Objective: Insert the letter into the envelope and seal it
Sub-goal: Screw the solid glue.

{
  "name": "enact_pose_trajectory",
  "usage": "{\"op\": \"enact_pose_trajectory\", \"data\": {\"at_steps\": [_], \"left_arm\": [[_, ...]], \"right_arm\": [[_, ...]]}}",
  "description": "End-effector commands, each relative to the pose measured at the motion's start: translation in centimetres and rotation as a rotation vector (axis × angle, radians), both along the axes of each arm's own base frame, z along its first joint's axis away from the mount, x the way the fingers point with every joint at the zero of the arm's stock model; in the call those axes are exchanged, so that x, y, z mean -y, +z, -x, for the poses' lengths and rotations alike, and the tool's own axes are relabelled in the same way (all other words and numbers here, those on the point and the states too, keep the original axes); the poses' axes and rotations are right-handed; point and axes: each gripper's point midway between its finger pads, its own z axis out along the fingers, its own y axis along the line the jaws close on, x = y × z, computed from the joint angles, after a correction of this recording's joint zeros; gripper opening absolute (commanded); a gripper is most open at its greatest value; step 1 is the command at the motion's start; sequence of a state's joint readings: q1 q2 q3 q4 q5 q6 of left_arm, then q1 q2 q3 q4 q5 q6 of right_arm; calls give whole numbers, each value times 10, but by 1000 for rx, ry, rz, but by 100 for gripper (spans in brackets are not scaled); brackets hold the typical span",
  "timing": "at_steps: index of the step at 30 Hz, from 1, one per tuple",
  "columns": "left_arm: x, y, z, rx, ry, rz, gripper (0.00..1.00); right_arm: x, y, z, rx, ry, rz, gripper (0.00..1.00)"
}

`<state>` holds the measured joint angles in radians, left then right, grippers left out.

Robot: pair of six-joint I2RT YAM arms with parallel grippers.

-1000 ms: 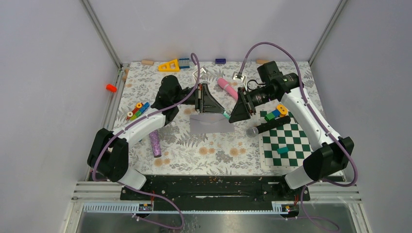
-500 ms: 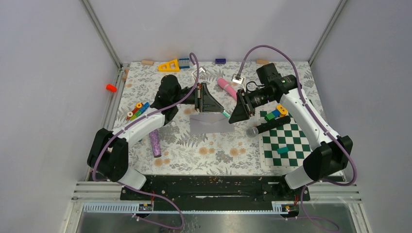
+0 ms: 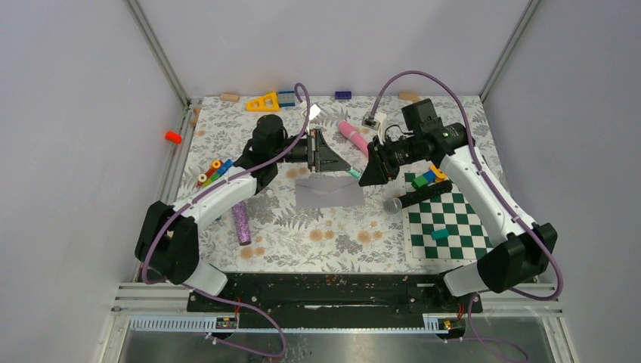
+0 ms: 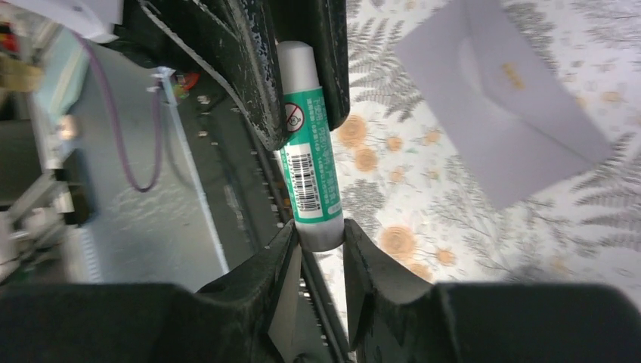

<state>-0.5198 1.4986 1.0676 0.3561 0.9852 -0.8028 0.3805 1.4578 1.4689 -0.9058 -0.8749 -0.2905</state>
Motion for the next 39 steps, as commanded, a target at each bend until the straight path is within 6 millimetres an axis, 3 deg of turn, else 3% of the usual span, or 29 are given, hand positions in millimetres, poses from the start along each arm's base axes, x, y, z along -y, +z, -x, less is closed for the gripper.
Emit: {"op": "enact_pose_trajectory", "data": {"at_steps": [1,9,17,19,21,24,26,30,39], "left_arm": [[-3,-15,-29,-42,150,-67,0],[-6,-35,-42,-141,246,-126,1],[-10,-48,-48,-194,295,-150,1],[-12,-50,-50,-205,311,-156,1],[-13,-52,-52,-209,320,-159,1],[-15,-51,-53,-197,320,-155,1],[-16,-45,-52,-180,304,-140,1],[-18,-29,-46,-133,258,-94,1],[-14,10,-12,42,58,73,0]], "right_arm": [[13,12,-5,206,-49,85,18],[21,-6,-8,486,-43,286,20],[27,7,-24,753,-150,388,23],[28,11,-25,796,-175,396,30],[28,13,-23,806,-187,388,45],[25,14,-14,764,-173,357,71],[19,13,1,698,-112,299,81],[10,29,24,477,-40,112,82],[-6,57,32,-8,25,-201,76]]}}
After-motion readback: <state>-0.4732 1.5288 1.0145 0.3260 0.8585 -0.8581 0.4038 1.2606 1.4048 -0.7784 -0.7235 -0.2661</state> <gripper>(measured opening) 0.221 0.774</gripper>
